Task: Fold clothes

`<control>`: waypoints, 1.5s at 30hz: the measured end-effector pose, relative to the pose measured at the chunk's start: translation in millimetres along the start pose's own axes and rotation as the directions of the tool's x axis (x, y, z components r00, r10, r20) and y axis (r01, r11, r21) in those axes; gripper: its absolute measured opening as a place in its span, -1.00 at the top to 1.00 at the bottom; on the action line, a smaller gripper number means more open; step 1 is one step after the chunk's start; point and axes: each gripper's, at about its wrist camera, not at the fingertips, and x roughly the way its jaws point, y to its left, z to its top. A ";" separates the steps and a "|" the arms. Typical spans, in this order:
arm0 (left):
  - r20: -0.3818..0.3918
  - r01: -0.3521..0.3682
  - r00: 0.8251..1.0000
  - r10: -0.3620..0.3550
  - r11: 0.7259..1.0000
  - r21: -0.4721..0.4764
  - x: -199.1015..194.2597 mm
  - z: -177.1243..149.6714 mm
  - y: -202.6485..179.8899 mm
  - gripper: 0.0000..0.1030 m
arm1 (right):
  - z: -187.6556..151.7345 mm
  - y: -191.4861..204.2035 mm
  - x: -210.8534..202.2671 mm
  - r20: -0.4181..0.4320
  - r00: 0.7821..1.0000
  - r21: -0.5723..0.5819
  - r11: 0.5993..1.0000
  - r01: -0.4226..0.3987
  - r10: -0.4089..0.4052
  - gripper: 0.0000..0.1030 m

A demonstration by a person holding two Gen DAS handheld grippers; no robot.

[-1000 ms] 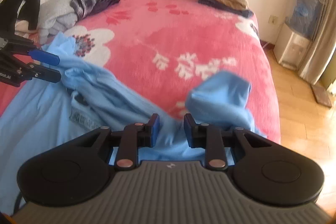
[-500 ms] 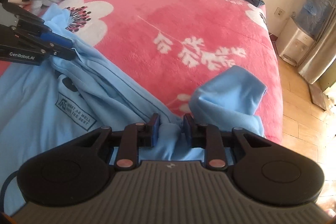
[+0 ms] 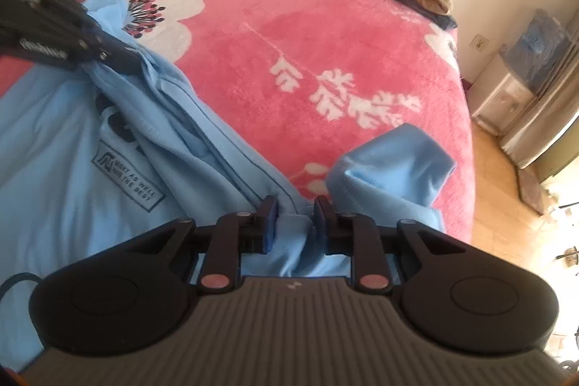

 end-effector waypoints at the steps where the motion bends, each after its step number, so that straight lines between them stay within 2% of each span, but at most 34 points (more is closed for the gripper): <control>1: 0.006 0.012 1.000 -0.012 1.000 -0.017 -2.1 0.8 2.6 0.92 | 0.7 -1.0 -1.0 0.008 1.000 0.006 1.000 0.004 -0.004 0.69; 4: 0.031 0.031 0.999 -0.029 0.998 -0.049 -9.0 1.4 8.1 0.92 | 3.5 -3.4 -5.3 0.038 0.999 0.020 1.000 0.020 -0.021 0.84; 8: 0.075 0.049 0.996 -0.044 0.996 -0.071 -17.0 -0.1 11.2 0.92 | 8.2 -3.6 -13.0 0.081 0.995 0.003 0.999 0.050 -0.050 0.90; 10: 0.104 0.067 0.993 -0.057 0.993 -0.096 -20.6 -0.5 13.8 0.92 | 10.0 -4.6 -14.9 0.090 0.995 0.011 0.999 0.040 -0.041 0.90; 14: 0.146 0.046 0.989 -0.031 0.994 -0.098 -25.5 1.4 15.0 0.92 | 13.3 -6.7 -18.7 0.125 0.992 0.043 0.999 -0.016 0.011 0.88; 15: 0.157 0.035 0.987 -0.019 0.995 -0.098 -26.8 2.1 15.0 0.92 | 14.5 -6.6 -20.6 0.140 0.990 0.054 0.998 -0.041 0.033 0.84; 17: 0.186 0.027 0.983 -0.008 0.995 -0.098 -29.9 3.3 14.5 0.93 | 17.7 -5.0 -20.1 0.146 0.987 0.060 0.995 -0.078 0.069 0.65; 18: 0.203 0.026 0.979 -0.005 0.995 -0.101 -32.4 4.0 14.7 0.93 | 19.3 -3.9 -19.1 0.146 0.986 0.062 0.994 -0.089 0.079 0.37; 19: 0.221 0.030 0.975 -0.006 0.994 -0.107 -34.8 4.6 15.5 0.93 | 20.1 -2.4 -16.9 0.145 0.986 0.056 0.995 -0.089 0.080 0.20; 23: 0.289 0.045 0.957 -0.007 0.991 -0.126 -43.4 7.0 18.7 0.94 | 22.6 -2.8 1.0 0.077 0.994 0.050 0.995 -0.087 0.083 0.19; 27: 0.310 0.028 0.951 0.015 0.991 -0.132 -46.0 10.9 23.5 0.94 | 22.1 -8.7 10.2 0.023 0.998 0.075 0.995 -0.061 0.059 0.24; 30: 0.304 0.011 0.952 0.032 0.991 -0.136 -43.3 10.7 26.7 0.94 | 21.2 -11.4 7.8 0.027 1.000 0.074 0.997 -0.014 0.012 0.63; 33: 0.298 -0.019 0.953 0.059 0.991 -0.136 -37.9 11.4 29.2 0.94 | 22.8 -10.9 -1.7 0.064 0.998 0.048 0.999 0.024 -0.027 0.83; 38: 0.293 -0.055 0.951 0.102 0.985 -0.165 -21.9 23.8 39.7 0.94 | 35.8 -8.9 -13.1 0.159 0.980 -0.020 0.992 0.126 -0.122 0.83; 42: 0.269 -0.089 0.953 0.141 0.977 -0.195 -0.9 41.8 51.2 0.94 | 60.7 -28.4 -0.2 0.204 0.969 0.017 0.990 0.140 -0.140 0.84; 45: 0.234 -0.123 0.957 0.171 0.971 -0.207 21.3 55.8 60.5 0.94 | 81.1 -44.9 20.6 0.210 0.969 0.059 0.991 0.119 -0.129 0.84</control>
